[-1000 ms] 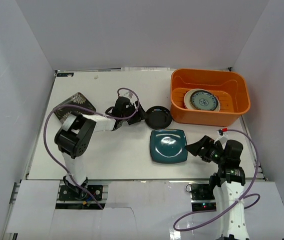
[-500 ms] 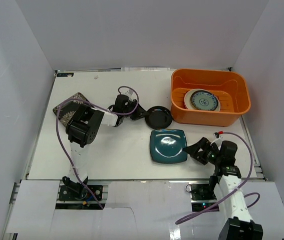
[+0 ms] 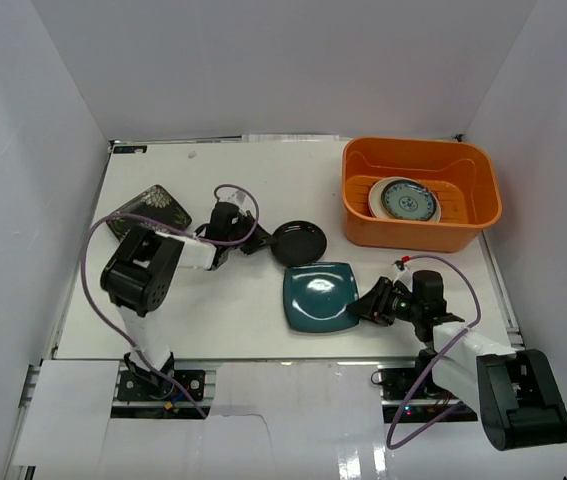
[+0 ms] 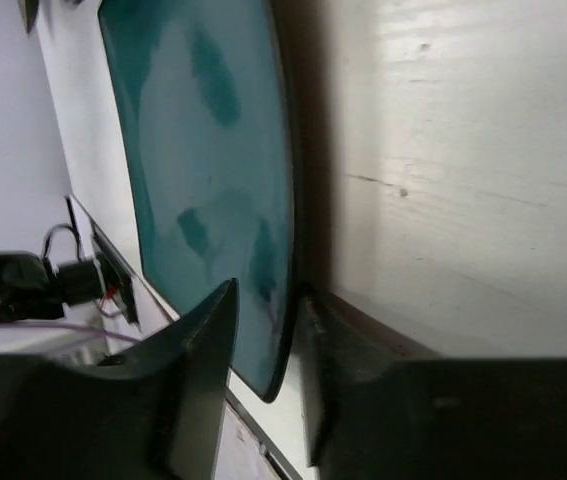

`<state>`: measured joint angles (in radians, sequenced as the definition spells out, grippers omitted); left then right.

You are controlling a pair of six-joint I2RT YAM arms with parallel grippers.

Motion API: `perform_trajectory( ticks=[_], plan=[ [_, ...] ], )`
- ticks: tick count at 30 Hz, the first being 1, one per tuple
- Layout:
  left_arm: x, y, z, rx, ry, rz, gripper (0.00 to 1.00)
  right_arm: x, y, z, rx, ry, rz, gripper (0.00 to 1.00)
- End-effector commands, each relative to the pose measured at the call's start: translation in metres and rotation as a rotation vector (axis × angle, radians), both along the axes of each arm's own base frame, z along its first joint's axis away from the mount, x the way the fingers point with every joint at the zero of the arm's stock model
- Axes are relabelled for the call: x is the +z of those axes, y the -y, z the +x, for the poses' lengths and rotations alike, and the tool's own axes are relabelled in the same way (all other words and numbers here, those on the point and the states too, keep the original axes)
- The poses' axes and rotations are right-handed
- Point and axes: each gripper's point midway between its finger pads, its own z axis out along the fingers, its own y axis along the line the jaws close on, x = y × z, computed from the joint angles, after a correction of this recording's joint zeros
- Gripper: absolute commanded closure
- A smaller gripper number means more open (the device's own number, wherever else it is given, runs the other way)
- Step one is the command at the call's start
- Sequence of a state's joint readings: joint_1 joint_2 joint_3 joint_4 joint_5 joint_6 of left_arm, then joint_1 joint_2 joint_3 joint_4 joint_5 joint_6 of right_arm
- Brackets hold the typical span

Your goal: Place the plates into the plastic bin on the countertop

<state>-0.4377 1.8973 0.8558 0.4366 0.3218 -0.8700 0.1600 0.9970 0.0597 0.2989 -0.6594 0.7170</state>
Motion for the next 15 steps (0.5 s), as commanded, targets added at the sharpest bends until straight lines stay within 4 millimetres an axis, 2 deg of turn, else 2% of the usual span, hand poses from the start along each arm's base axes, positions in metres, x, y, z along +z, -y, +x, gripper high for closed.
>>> perform_trajectory(
  ticks=[1, 2, 3, 4, 6, 7, 8, 10, 11, 13, 14, 15],
  plan=[
    [0.057, -0.019, -0.007, 0.052, 0.122, 0.003, 1.00, -0.053, 0.011, -0.051, -0.055, -0.140, -0.021, 0.68],
    [0.070, -0.022, -0.009, 0.062, 0.145, -0.001, 1.00, -0.053, 0.011, -0.049, -0.063, -0.133, -0.019, 0.74],
    [0.100, -0.026, -0.012, 0.074, 0.205, -0.015, 1.00, -0.053, 0.012, -0.047, -0.081, -0.127, -0.025, 0.84],
    [0.116, -0.028, -0.013, 0.079, 0.235, -0.025, 1.00, -0.052, 0.012, -0.044, -0.089, -0.113, -0.024, 0.89],
    [0.146, -0.029, -0.018, 0.079, 0.281, -0.044, 1.00, -0.045, 0.012, -0.036, -0.099, -0.073, -0.021, 0.92],
    [0.174, -0.029, -0.022, 0.075, 0.335, -0.073, 1.00, -0.042, 0.012, -0.033, -0.098, -0.053, -0.019, 0.92],
    [0.202, -0.020, -0.022, 0.058, 0.386, -0.099, 1.00, -0.034, 0.010, -0.027, -0.097, -0.009, -0.010, 0.92],
    [0.228, -0.004, -0.023, 0.024, 0.429, -0.092, 1.00, -0.028, 0.009, -0.026, -0.090, -0.003, -0.008, 0.92],
    [0.266, 0.019, -0.025, -0.018, 0.496, -0.123, 1.00, -0.021, 0.008, -0.021, -0.087, 0.035, 0.002, 0.92],
    [0.284, 0.043, -0.021, -0.035, 0.523, -0.092, 1.00, -0.016, 0.007, -0.021, -0.084, 0.044, 0.007, 0.92],
    [0.269, 0.069, -0.016, -0.078, 0.508, -0.049, 1.00, -0.010, 0.006, -0.018, -0.084, 0.071, 0.019, 0.92],
    [0.299, 0.084, -0.008, -0.081, 0.544, -0.063, 1.00, -0.008, 0.006, -0.017, -0.083, 0.079, 0.023, 0.92]
  ],
)
